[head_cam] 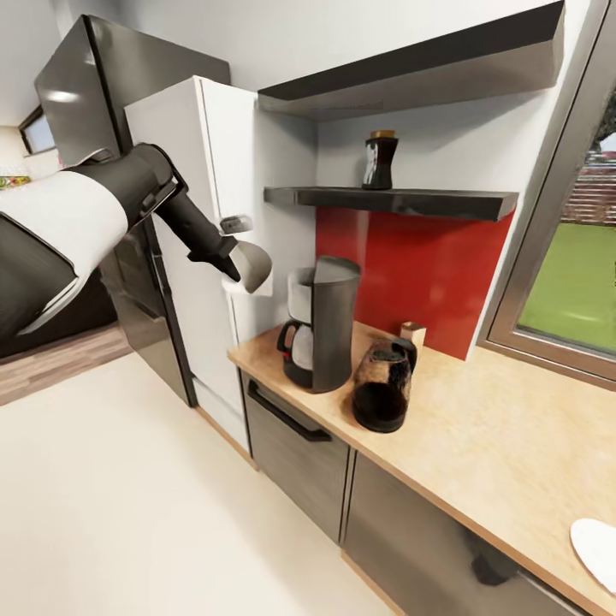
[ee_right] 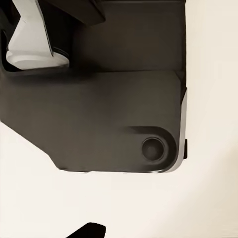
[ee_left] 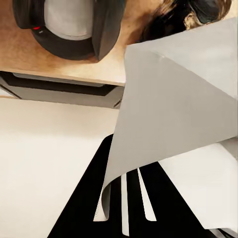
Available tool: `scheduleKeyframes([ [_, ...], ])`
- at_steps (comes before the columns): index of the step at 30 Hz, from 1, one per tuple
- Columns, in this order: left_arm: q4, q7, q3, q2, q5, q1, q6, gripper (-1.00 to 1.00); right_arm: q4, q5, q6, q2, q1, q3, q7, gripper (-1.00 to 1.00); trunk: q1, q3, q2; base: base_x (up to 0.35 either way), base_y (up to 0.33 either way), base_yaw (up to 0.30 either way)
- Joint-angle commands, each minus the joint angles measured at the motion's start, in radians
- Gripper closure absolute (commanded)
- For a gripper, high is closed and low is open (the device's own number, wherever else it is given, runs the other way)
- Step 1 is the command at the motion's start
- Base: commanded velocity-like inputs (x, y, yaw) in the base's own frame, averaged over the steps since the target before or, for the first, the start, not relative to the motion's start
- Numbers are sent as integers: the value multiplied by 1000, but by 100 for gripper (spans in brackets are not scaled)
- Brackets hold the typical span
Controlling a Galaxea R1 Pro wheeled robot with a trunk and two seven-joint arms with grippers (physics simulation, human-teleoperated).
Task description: Set up a coffee station on the kitchen countertop: keep the coffee maker on the countertop, move the bottle of coffee from the kitchen shelf to the counter next to the coffee maker, place a paper coffee filter on top of the coffee maker, put the saucer next to the coffee maker with the coffee cup on the saucer, and place the electric kettle next to the coffee maker.
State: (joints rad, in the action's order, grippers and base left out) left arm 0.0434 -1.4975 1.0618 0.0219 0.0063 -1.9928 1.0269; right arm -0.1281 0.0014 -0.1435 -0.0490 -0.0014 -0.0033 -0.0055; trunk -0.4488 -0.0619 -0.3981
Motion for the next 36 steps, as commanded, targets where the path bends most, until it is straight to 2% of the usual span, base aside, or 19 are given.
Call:
scheduleKeyframes([
  [1,3,-4,6,1,0,-1,7,100,-1,0,-2,0,0,0,0,-100,-1,-2,-2,321,114,-33],
  [9,3,-4,7,1,0,-1,7,100,-1,0,-2,-2,0,3,1,-100,-1,-2,-2,311,27,-7],
  [18,3,-4,7,1,0,-1,6,100,-1,-1,-2,-1,0,-1,0,-100,-1,-1,-2,55,1,-14],
  [29,3,-4,7,0,-1,-1,5,100,-1,-1,-2,-2,0,-1,1,-100,-1,11,-2,14,1,-194],
  [36,3,-4,6,-5,-2,0,5,100,-1,-1,-2,-2,0,-1,1,-100,-1,20,-2,225,167,-222],
])
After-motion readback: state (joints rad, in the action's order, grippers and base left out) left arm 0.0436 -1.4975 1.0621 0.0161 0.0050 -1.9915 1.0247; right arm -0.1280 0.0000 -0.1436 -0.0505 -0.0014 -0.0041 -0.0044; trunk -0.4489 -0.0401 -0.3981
